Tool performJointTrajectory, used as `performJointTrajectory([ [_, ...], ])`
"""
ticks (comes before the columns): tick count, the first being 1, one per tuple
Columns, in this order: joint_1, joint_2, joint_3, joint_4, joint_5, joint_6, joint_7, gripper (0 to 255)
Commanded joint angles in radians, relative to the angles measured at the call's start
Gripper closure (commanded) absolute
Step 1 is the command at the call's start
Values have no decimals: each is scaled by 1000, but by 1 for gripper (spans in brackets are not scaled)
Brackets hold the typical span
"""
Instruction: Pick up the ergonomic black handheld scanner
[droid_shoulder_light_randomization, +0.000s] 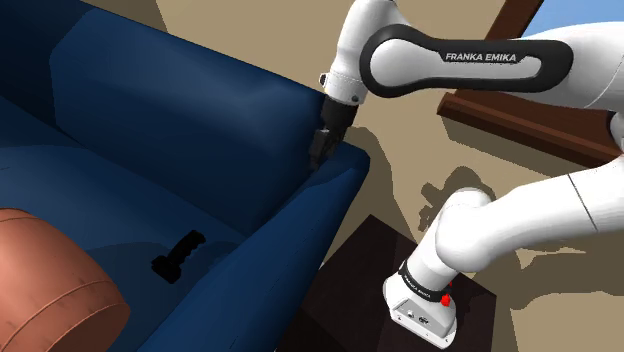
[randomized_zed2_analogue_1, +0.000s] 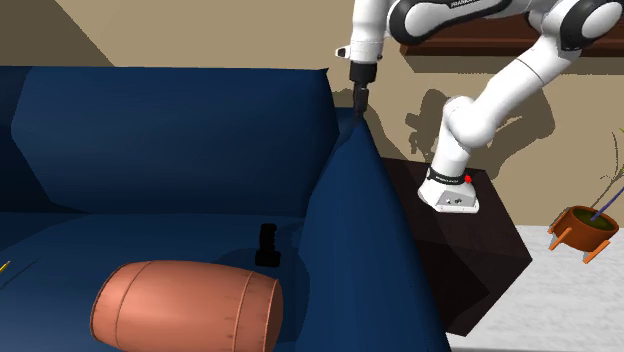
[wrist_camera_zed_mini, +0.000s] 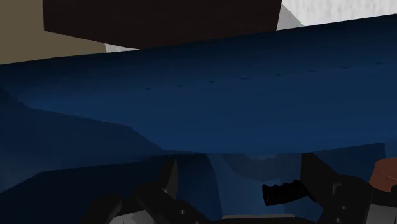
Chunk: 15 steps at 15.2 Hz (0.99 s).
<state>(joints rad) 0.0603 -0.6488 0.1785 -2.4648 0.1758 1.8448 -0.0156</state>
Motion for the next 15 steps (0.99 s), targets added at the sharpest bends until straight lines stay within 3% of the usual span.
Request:
performJointTrajectory([
  [1,8,50,35,1,10,55,30,0],
  [9,21,304,176,40,0,282,162,0],
  [15,19,536,267,126,-94,423,301,0],
])
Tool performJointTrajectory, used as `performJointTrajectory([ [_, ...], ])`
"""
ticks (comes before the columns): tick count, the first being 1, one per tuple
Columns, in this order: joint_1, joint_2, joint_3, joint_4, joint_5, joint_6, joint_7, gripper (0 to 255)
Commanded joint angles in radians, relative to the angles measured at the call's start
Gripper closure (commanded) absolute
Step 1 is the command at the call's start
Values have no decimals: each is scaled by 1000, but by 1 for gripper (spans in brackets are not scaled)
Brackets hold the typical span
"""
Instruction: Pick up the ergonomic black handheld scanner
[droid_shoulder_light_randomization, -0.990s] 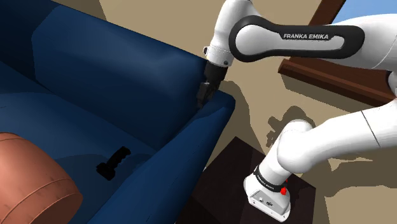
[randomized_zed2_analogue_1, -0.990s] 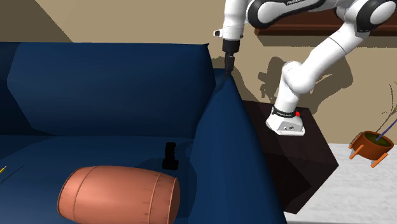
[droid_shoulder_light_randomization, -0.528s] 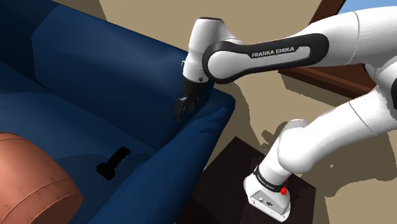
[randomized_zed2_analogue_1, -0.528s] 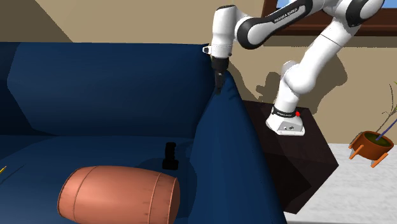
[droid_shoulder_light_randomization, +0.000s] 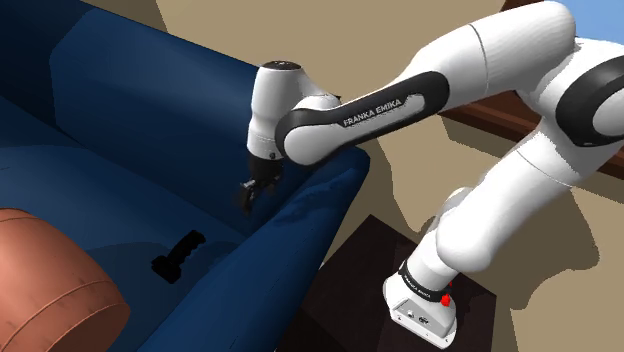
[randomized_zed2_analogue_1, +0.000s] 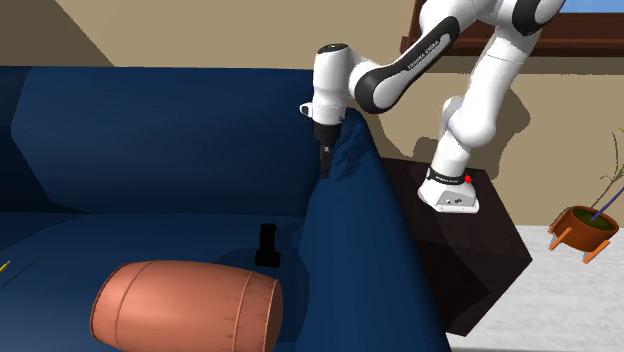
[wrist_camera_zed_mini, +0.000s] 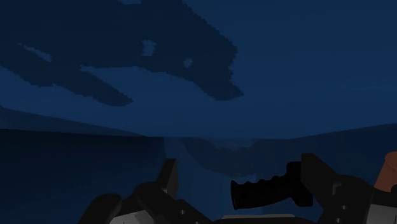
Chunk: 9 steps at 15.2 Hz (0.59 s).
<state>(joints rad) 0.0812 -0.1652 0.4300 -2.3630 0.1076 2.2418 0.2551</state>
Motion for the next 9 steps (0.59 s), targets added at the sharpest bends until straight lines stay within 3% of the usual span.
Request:
performJointTrajectory([
  [1,-1,94,27,43,-51,45,58,0],
  [5,19,265,52,134,-171,104,178,0],
  [9,74,435,37,246,-294,134,291,0],
])
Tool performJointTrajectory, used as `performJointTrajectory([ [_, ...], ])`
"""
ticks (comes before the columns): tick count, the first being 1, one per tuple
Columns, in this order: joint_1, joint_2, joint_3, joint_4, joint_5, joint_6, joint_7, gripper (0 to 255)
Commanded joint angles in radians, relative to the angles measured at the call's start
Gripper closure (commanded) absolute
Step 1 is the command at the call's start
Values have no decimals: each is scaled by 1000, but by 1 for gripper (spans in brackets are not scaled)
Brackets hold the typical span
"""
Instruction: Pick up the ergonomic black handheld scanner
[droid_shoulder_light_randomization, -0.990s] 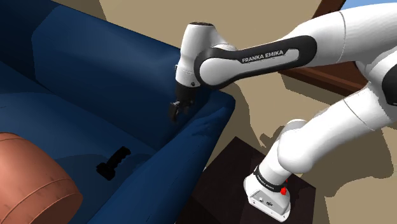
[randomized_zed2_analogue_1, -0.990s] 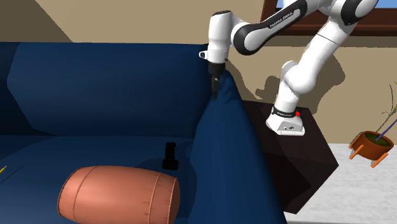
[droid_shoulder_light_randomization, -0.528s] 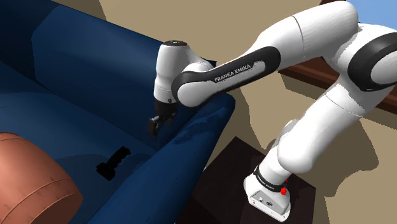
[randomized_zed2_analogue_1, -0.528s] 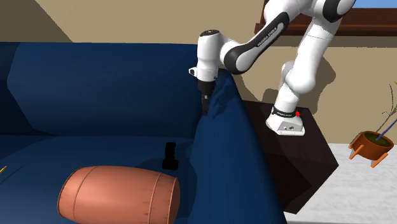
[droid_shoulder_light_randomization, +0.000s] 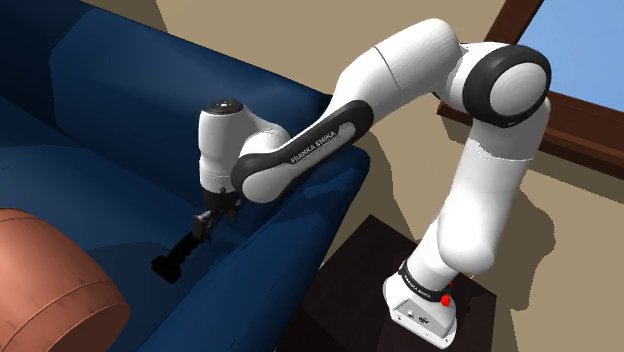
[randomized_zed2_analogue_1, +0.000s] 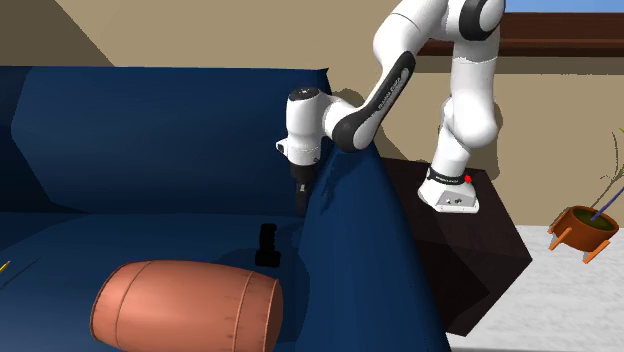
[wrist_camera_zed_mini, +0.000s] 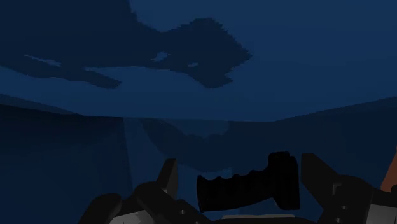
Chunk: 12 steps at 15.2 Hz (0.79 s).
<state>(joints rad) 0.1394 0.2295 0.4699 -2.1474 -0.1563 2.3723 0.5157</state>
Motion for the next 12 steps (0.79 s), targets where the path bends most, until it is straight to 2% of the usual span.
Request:
performJointTrajectory([
  [1,33,82,-12,62,-57,7,54,0],
  [6,129,284,-62,240,-163,6,146,0],
  [11,223,481,-109,451,-222,-21,193,0],
  [12,225,490,-112,453,-225,-13,195,0],
])
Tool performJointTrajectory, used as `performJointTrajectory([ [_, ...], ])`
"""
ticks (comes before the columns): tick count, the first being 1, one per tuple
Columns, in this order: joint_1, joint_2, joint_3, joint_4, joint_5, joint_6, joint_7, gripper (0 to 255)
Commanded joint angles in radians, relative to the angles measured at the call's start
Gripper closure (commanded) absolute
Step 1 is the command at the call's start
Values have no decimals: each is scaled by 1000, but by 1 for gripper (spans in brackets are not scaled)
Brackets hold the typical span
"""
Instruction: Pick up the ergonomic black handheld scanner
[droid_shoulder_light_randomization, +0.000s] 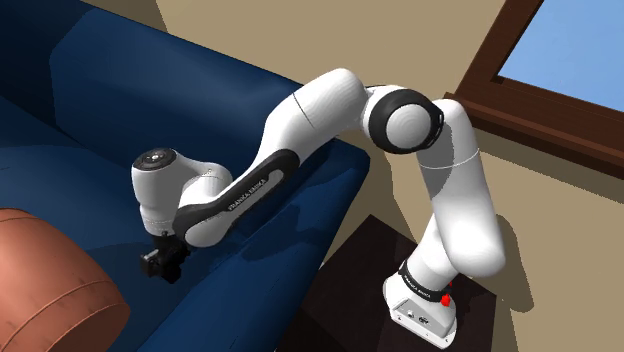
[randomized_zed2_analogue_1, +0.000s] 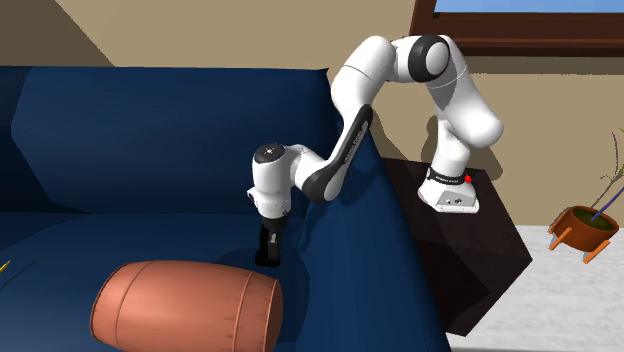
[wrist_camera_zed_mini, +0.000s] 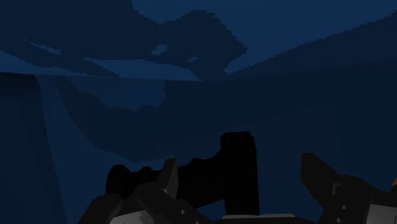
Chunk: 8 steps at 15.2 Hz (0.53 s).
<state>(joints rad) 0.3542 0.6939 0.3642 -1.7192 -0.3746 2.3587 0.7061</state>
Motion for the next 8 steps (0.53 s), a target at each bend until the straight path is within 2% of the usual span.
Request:
performJointTrajectory([
  [1,13,35,-10,26,-11,8,7,0],
  [8,27,90,-30,39,-31,50,20,0],
])
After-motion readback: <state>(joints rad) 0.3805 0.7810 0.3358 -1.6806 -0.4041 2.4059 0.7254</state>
